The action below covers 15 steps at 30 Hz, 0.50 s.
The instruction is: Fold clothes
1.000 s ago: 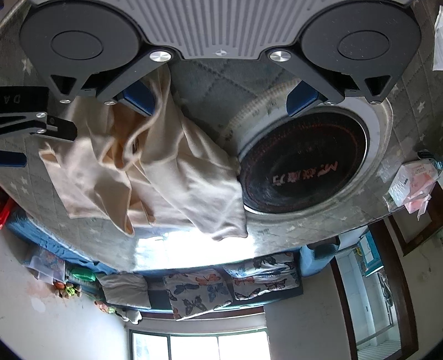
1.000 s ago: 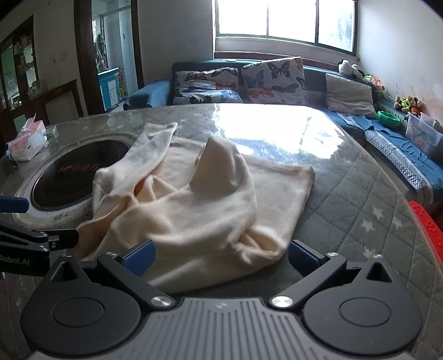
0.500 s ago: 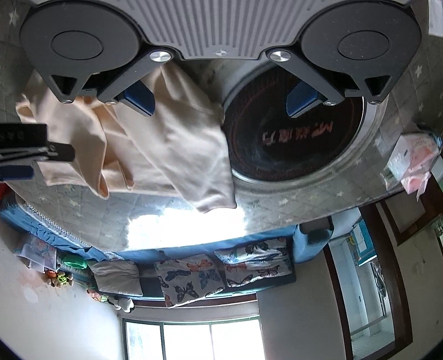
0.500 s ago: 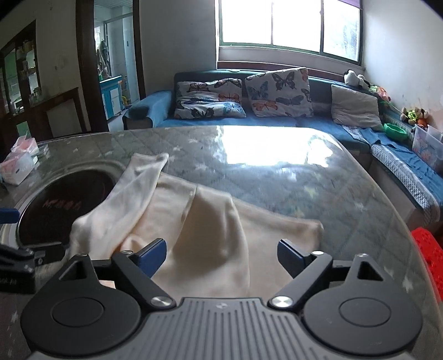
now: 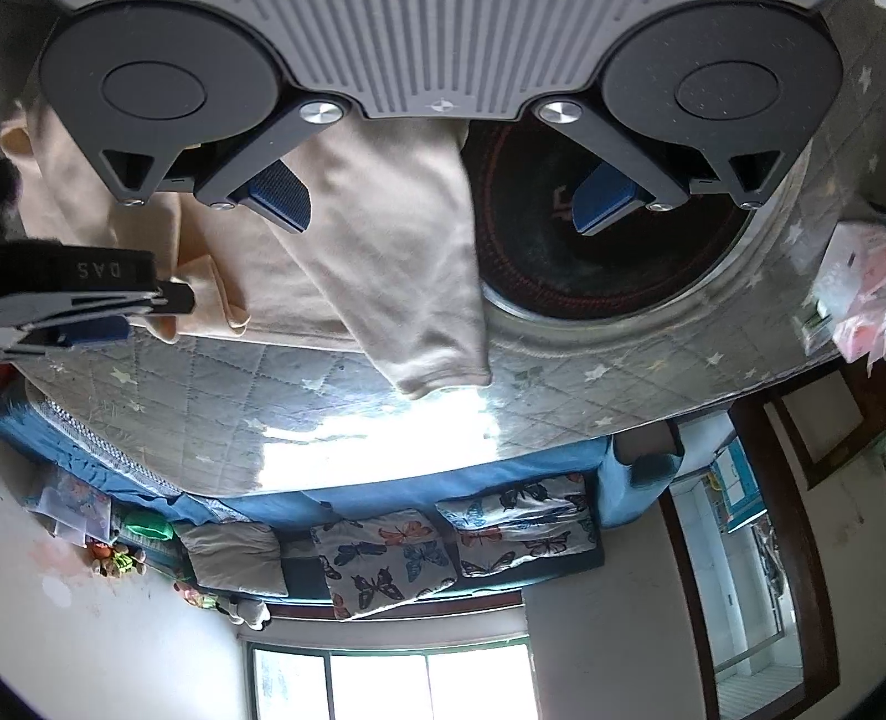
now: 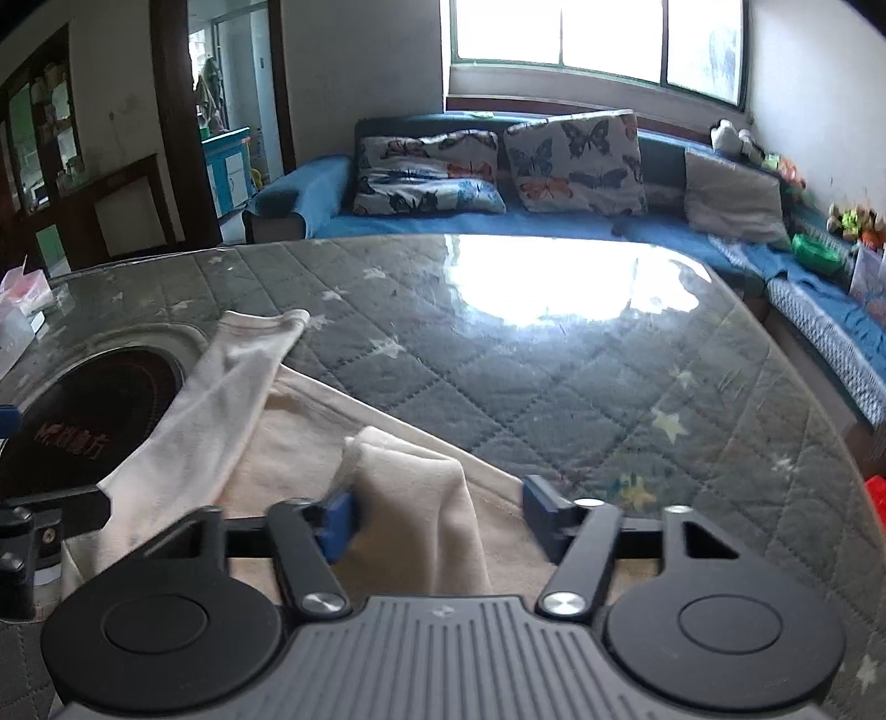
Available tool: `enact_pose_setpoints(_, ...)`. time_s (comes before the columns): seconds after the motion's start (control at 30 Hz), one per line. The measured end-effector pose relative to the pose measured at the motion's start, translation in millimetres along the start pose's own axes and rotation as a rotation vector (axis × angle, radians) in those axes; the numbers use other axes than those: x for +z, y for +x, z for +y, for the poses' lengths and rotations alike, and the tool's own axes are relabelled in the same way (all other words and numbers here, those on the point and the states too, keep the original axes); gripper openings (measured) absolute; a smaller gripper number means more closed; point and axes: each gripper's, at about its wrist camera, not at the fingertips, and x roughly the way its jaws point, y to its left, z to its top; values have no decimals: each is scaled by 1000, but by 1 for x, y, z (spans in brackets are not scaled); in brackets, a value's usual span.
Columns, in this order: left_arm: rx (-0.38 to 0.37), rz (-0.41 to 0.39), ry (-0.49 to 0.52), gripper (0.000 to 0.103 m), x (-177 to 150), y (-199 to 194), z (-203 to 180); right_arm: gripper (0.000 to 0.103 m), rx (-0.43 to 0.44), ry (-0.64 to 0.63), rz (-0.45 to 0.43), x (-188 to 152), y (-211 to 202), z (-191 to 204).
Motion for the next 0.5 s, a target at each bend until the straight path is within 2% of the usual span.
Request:
enact_pose_setpoints(0.13,16,-1,25,102,11,18,-9,33,20,22,1,-5,-4,-10)
enact_pose_setpoints(0.17,20,-3,27,102,14,22,-11,24,25,33,-8,-5,-8,-13)
enact_pose_setpoints(0.27,29,-5,32,103,20,33,-19,13,14,58,-35,-8,-21,-24)
enact_pose_setpoints(0.4,21,-1,35,103,24,45,-32,9,-17,87,-71,-12,-39,-41)
enact_pose_setpoints(0.5,20,-1,88,103,25,50,-43,9,-42,121,-83,-18,-52,-55)
